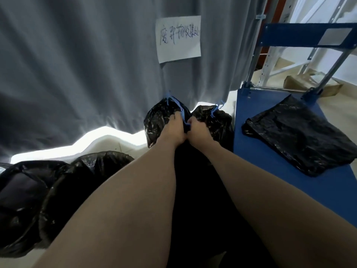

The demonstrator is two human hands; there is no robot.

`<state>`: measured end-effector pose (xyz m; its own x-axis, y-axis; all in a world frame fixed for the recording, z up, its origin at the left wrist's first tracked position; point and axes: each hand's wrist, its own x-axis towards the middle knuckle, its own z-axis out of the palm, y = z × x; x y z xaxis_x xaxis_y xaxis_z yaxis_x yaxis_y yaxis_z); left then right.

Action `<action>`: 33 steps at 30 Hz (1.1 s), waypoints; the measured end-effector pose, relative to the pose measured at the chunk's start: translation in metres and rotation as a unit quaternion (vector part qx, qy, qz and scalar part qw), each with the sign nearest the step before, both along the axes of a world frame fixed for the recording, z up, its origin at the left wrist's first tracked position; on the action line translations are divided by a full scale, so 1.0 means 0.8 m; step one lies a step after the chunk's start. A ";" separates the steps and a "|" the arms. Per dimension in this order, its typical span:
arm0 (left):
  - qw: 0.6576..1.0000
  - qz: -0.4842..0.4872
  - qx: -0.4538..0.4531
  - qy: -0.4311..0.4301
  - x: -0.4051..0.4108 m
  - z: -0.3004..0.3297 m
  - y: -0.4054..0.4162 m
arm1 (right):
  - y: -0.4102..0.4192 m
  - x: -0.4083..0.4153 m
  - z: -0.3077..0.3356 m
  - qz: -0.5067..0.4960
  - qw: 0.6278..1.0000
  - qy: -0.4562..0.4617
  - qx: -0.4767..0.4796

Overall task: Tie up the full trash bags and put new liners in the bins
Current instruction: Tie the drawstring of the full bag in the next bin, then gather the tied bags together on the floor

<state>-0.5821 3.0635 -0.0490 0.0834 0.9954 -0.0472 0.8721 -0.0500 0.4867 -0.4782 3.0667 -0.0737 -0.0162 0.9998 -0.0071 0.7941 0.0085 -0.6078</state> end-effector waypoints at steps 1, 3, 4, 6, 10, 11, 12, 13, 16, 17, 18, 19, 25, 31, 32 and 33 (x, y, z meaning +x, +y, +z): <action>0.998 -0.017 -0.040 0.034 0.006 -0.007 0.000 | 0.000 0.005 -0.012 0.036 0.998 -0.027 -0.038; 0.978 -0.061 -0.136 0.149 0.013 -0.020 0.000 | 0.000 0.014 -0.032 0.099 0.979 -0.088 -0.154; 0.962 -0.070 -0.171 0.203 0.015 -0.023 -0.001 | 0.000 0.018 -0.037 0.126 0.965 -0.115 -0.199; 0.955 -0.046 -0.181 0.232 0.021 -0.024 -0.002 | -0.001 0.027 -0.036 0.164 0.954 -0.138 -0.209; 0.981 0.031 0.007 0.194 0.055 -0.007 -0.003 | -0.008 0.062 -0.012 0.082 0.990 -0.060 -0.100; 0.980 0.033 0.046 0.193 0.067 -0.003 -0.002 | -0.010 0.075 -0.007 0.053 0.994 -0.048 -0.085; 0.979 0.028 0.073 0.189 0.080 -0.001 -0.002 | -0.012 0.089 -0.001 0.033 0.995 -0.047 -0.080; 0.979 0.017 0.088 0.184 0.093 0.001 -0.003 | -0.015 0.103 0.003 0.019 0.995 -0.053 -0.080; 0.981 -0.039 0.083 0.172 0.136 -0.007 -0.011 | -0.026 0.147 0.009 -0.038 0.994 -0.062 -0.080; 0.981 -0.059 0.075 0.170 0.152 -0.012 -0.014 | -0.030 0.162 0.008 -0.058 0.993 -0.062 -0.077; 0.981 -0.078 0.066 0.167 0.168 -0.018 -0.018 | -0.036 0.178 0.004 -0.075 0.992 -0.068 -0.074; 0.979 -0.099 0.058 0.167 0.185 -0.025 -0.022 | -0.042 0.194 -0.001 -0.087 0.990 -0.078 -0.072; 0.966 -0.206 0.028 0.154 0.290 -0.055 -0.044 | -0.066 0.293 -0.022 -0.148 0.962 -0.146 -0.176; 0.952 -0.240 -0.011 0.190 0.335 -0.088 -0.034 | -0.068 0.352 -0.054 -0.148 0.923 -0.190 -0.299; 0.951 -0.240 -0.021 0.193 0.336 -0.092 -0.031 | -0.068 0.355 -0.060 -0.144 0.919 -0.191 -0.314; 0.950 -0.242 -0.030 0.197 0.336 -0.095 -0.029 | -0.067 0.357 -0.065 -0.141 0.915 -0.191 -0.326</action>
<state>-0.3130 3.0405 -0.1252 0.4943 0.8398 -0.2245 0.8692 -0.4739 0.1413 -0.1927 3.0130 -0.1260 0.3707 0.7445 -0.5552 0.8638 -0.4961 -0.0885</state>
